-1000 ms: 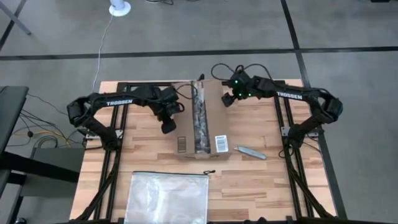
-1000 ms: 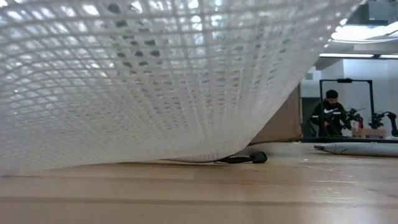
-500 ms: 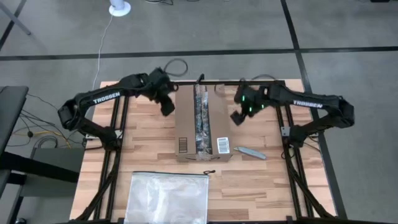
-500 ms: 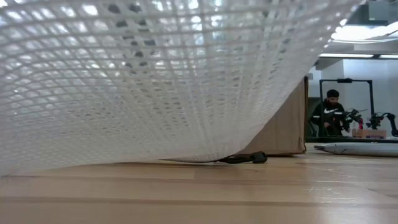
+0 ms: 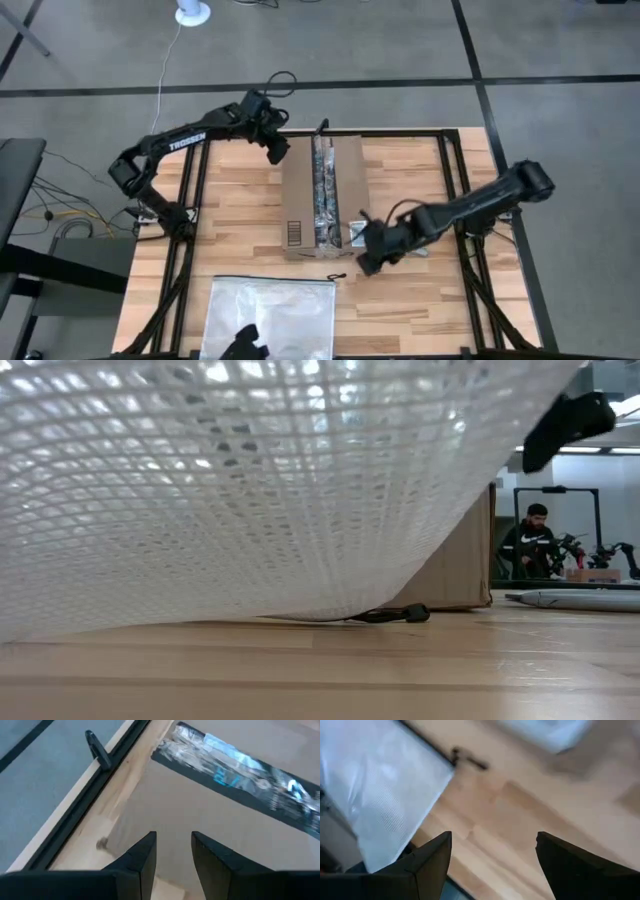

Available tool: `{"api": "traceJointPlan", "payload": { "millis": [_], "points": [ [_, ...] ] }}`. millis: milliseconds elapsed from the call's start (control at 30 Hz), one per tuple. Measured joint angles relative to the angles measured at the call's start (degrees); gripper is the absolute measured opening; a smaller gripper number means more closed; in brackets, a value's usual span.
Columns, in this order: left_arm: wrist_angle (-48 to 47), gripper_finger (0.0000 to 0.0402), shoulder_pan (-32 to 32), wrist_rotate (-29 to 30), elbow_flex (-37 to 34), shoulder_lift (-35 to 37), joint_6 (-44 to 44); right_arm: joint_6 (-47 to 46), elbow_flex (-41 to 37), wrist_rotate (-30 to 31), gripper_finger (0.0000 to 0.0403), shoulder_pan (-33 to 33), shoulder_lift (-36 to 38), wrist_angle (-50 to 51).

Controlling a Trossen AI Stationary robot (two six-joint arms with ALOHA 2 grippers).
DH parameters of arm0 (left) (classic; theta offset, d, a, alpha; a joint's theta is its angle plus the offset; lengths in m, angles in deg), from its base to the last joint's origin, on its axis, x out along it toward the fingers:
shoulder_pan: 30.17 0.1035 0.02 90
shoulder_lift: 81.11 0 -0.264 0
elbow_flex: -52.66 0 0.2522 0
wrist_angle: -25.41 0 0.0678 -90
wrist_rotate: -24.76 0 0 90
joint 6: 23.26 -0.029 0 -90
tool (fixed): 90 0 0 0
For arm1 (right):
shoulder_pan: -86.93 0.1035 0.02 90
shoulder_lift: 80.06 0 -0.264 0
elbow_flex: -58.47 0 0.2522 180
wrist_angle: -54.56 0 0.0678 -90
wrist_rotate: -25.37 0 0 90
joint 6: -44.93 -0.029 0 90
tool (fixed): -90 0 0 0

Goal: Unpack boxes
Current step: Open the box using the cutter

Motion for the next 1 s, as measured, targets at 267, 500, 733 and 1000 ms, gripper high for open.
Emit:
{"api": "traceJointPlan", "payload": {
  "millis": [267,500,733,1000],
  "points": [
    [-8.04,0.0109,-0.04,0.64,0.12,-1.6,-3.1,7.23,0.0,2.01,0.027,-5.49,-5.12,1.5],
    [-22.02,0.0109,-0.43,2.49,0.29,-0.27,-2.27,17.84,-0.04,3.8,0.027,-12.45,-4.99,8.06],
    [-29.07,0.0109,-1.81,3.21,-0.21,4.28,2.19,29.12,-0.07,6.77,0.027,-19.5,-4.97,12.41],
    [-32.23,0.0109,-11.26,2.83,-0.22,5.18,6.66,44.53,0.32,7.87,0.027,-30.8,-4.99,7.85]
  ]
}}
